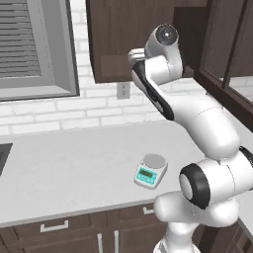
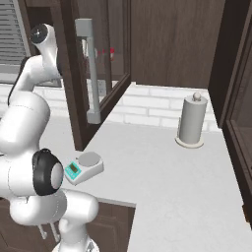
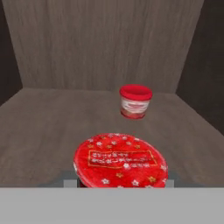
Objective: Pick the yogurt and place it on the digital scale for weighing, and close the cabinet.
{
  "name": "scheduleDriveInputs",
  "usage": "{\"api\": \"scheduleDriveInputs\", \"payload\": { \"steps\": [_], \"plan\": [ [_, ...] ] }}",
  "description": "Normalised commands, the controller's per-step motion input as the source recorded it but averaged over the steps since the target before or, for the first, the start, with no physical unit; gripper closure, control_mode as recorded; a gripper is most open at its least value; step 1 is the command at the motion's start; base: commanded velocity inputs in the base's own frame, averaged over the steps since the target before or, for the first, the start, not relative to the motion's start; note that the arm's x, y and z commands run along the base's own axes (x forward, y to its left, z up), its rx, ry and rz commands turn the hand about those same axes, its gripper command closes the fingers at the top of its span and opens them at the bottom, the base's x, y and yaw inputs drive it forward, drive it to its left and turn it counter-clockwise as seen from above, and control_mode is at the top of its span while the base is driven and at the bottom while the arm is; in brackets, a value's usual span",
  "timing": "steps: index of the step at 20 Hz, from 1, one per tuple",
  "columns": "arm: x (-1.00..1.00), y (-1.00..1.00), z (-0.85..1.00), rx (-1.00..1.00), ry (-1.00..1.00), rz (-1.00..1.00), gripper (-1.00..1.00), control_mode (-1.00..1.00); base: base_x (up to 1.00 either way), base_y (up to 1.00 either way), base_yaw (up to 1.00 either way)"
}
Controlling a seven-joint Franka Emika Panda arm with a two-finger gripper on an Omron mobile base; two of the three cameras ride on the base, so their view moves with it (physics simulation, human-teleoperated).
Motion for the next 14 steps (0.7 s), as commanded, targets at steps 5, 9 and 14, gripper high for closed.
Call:
{"api": "scheduleDriveInputs", "payload": {
  "steps": [5,9,14],
  "plan": [
    [-1.00,0.36,-0.04,0.04,-0.02,-0.03,1.00,-1.00,0.00,0.00,0.00],
    [-1.00,0.01,-0.28,0.06,0.00,0.00,1.00,-1.00,0.00,0.00,0.00],
    [-0.93,0.00,-0.96,0.00,0.02,0.10,1.00,-1.00,0.00,0.00,0.00]
  ]
}}
